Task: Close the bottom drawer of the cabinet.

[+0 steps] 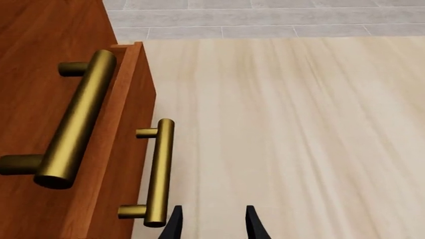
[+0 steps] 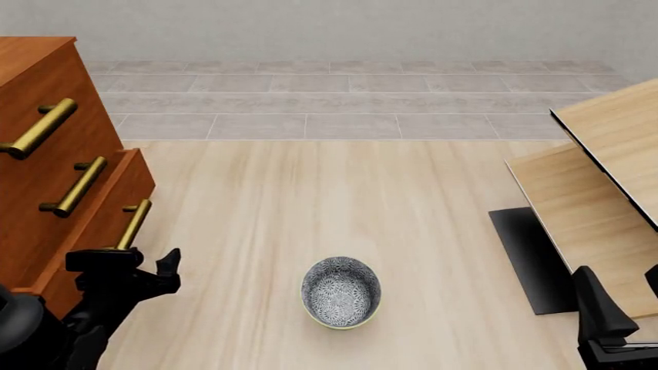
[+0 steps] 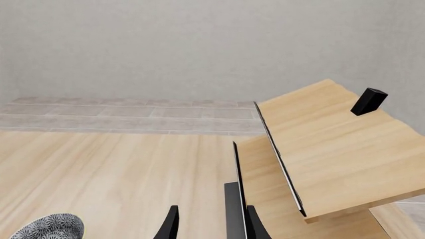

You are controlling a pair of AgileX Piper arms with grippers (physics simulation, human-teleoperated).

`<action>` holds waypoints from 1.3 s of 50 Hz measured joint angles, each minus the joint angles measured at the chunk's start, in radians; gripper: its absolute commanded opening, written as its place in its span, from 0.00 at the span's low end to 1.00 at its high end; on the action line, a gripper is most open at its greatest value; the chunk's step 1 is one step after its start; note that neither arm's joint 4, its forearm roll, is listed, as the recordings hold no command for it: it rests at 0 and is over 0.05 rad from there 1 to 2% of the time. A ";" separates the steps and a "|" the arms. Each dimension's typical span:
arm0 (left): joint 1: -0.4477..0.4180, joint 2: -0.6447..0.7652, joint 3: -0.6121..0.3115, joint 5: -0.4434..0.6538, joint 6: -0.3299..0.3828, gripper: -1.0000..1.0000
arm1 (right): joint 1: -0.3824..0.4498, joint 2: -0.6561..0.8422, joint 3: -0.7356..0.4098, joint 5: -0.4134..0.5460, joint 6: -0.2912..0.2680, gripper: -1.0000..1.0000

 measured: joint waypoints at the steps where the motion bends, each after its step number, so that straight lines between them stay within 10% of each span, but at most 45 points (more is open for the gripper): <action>1: 0.003 0.001 0.000 0.000 0.002 1.00 | 0.000 0.000 0.000 0.000 0.000 1.00; 65: 0.137 0.030 -0.024 0.001 0.127 1.00 | 0.006 0.005 0.001 -0.002 -0.001 1.00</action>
